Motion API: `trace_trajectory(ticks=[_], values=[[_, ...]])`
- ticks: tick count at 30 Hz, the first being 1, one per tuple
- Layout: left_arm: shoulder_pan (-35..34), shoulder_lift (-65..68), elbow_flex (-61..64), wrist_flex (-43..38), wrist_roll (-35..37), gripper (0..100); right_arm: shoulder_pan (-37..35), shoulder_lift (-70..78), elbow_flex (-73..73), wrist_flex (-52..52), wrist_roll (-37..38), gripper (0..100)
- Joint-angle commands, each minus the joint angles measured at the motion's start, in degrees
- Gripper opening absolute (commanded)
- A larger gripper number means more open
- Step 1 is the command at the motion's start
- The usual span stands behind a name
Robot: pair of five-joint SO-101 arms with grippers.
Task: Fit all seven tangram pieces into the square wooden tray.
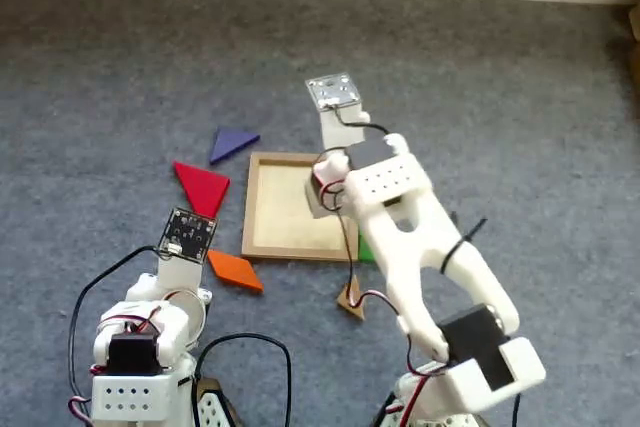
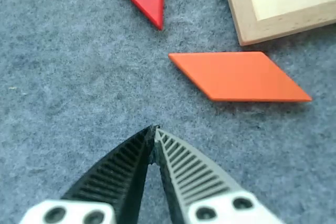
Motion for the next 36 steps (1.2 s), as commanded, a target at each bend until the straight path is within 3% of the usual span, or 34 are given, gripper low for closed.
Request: trace_trajectory(ticks=[1,13,22,29,36], values=[[-0.5,-1.5,1.1,0.4,0.4,1,-1.7,1.4,-3.6,-5.3,-5.3,15.6],[-0.5,-1.5,1.1,0.4,0.4,1,-2.9,8.2,-3.6,-12.8,-18.4,15.6],[-0.5,-1.5,1.1,0.4,0.4,1,-3.0,10.0,-3.6,-12.4,-19.5,15.6],[-0.5,-1.5,1.1,0.4,0.4,1,-2.9,10.3,-6.7,-9.3,-26.4,15.6],[-0.5,-1.5,1.1,0.4,0.4,1,-2.9,10.3,-6.8,-8.0,-27.1,15.6]])
